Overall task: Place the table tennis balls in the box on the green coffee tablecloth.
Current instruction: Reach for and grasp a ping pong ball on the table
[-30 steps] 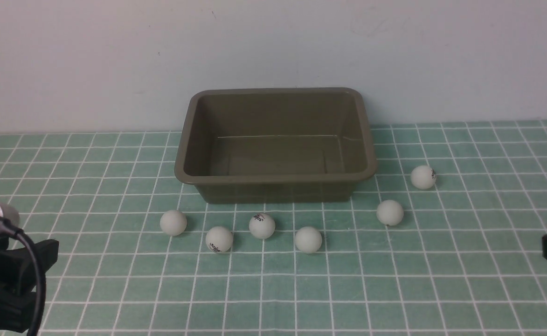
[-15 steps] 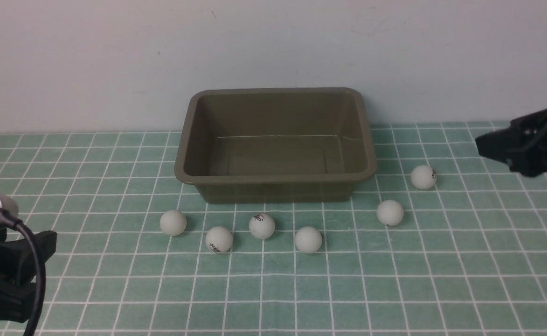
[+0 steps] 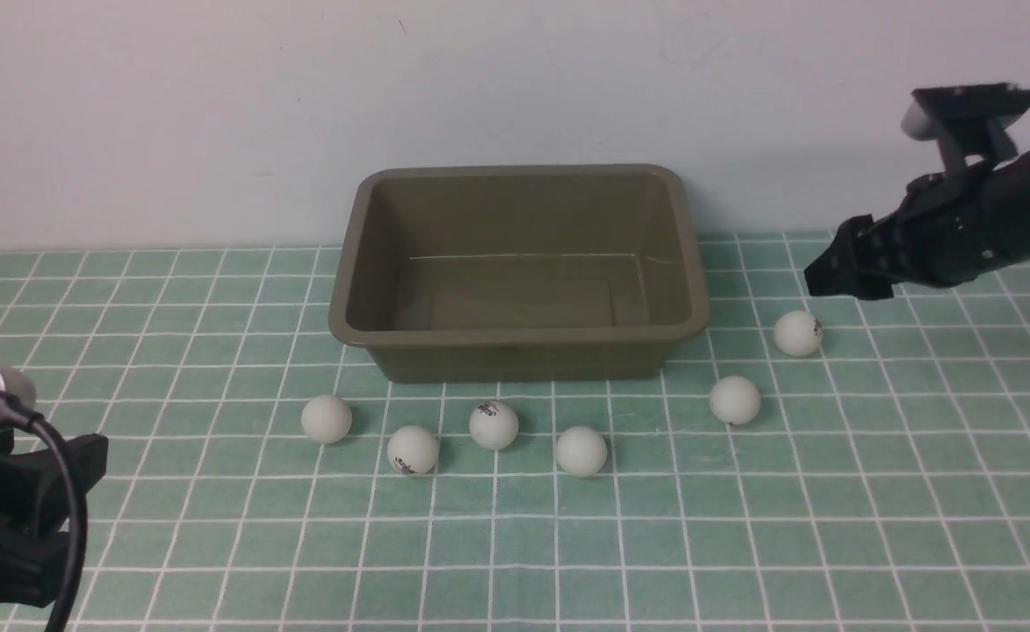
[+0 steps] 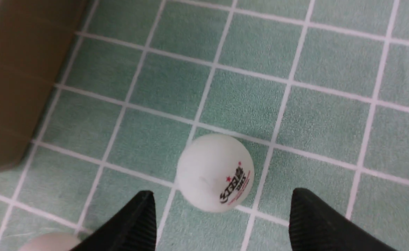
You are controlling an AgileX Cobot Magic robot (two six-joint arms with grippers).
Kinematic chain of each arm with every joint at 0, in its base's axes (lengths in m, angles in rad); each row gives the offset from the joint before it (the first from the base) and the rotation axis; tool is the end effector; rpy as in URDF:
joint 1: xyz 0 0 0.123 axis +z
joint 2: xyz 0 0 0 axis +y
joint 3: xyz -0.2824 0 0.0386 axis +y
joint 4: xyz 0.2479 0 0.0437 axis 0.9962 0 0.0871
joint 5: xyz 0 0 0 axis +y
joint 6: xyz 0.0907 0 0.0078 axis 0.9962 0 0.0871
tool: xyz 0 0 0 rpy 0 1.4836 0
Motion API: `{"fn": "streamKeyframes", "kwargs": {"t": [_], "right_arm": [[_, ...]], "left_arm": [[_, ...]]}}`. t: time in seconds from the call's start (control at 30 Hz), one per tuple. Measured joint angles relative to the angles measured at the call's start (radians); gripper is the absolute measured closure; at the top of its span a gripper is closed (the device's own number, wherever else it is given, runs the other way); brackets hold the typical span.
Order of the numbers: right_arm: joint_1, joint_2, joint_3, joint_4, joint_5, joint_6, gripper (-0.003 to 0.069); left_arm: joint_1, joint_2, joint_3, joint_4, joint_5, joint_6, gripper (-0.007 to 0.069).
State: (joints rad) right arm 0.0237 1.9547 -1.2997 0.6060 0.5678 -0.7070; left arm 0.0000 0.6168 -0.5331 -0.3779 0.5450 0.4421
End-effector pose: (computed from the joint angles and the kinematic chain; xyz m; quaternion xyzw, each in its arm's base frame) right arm 0.4070 0.0376 0.1788 -0.1359 0.9458 0.1298 0.2648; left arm 0.1206 -0.0175 0.2970 0.0978 0.8543 -0.0538 0.5076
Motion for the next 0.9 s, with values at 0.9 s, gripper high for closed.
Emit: {"fn": "streamKeyframes", "kwargs": {"t": [0.9], "right_arm": [[0.000, 0.170, -0.199, -0.027, 0.147, 0.006, 0.0197]], "left_arm": [[0.000, 0.000, 0.000, -0.001, 0.026, -0.001, 0.0229]]}}
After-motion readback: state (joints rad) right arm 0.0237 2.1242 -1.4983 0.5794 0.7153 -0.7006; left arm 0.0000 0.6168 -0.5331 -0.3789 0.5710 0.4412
